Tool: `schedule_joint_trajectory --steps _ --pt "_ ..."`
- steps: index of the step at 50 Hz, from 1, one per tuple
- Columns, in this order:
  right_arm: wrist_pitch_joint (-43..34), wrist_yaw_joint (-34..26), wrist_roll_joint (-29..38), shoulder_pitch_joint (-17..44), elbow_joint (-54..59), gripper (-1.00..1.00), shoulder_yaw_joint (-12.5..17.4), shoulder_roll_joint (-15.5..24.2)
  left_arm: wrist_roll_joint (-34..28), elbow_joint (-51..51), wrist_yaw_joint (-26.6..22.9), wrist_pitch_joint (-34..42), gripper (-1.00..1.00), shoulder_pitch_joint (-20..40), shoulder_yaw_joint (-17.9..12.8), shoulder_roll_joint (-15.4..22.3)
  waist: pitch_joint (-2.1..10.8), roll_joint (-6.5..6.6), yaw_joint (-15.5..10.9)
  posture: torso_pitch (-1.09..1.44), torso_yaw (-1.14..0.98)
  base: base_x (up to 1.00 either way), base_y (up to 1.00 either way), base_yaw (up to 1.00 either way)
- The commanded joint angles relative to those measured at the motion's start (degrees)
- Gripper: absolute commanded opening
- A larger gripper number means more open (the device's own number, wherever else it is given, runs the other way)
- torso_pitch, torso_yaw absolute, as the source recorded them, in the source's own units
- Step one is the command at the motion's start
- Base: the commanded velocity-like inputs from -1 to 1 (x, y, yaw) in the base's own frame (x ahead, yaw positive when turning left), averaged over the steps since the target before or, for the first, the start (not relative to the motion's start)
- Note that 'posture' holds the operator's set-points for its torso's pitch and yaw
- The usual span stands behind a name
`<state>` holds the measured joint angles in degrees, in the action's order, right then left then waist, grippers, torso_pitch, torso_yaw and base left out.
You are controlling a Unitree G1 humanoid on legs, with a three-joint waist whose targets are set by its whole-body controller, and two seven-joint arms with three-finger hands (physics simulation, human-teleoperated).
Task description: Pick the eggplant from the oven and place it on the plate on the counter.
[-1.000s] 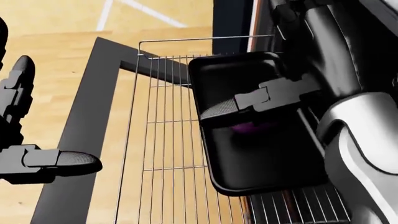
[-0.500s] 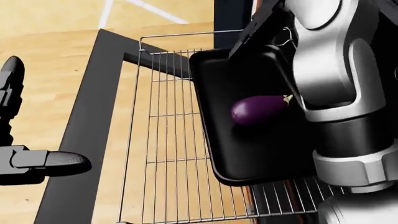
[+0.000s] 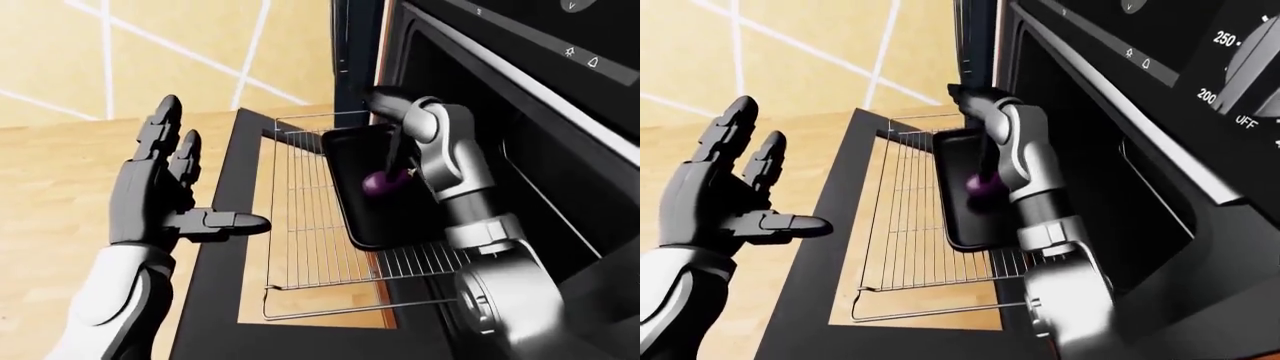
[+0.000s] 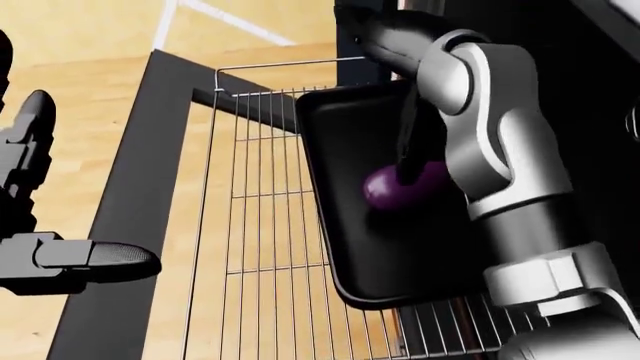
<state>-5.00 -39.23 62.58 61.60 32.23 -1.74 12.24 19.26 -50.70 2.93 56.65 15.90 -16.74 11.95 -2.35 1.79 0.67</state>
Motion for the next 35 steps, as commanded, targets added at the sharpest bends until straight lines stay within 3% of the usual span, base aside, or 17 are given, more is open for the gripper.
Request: schedule_joint_trajectory --steps 1,8,26,35 --pt "1.4 2.1 0.7 2.2 -0.8 1.0 0.4 0.3 -0.2 -1.4 -0.2 -2.0 1.0 0.8 -0.7 0.4 1.52 0.03 0.0 0.0 0.0 0.0 0.0 0.0" --pt "3.1 6.7 2.2 0.5 5.4 1.0 -0.1 -0.6 0.0 -1.1 -0.1 -2.2 1.0 1.1 -0.8 0.5 1.61 -0.08 0.0 0.0 0.0 0.0 0.0 0.0" --pt "4.8 17.4 4.8 3.8 20.4 1.0 -1.1 -0.4 0.5 -1.1 -0.1 -2.0 1.0 1.3 -1.2 0.8 1.78 -0.09 -0.3 0.0 0.0 0.0 0.0 0.0" --pt "4.6 19.1 5.0 3.8 22.9 0.72 -1.6 -0.7 0.3 -0.7 -0.2 -2.6 1.0 1.0 -1.0 0.7 1.85 -0.07 -0.4 0.0 0.0 0.0 0.0 0.0"
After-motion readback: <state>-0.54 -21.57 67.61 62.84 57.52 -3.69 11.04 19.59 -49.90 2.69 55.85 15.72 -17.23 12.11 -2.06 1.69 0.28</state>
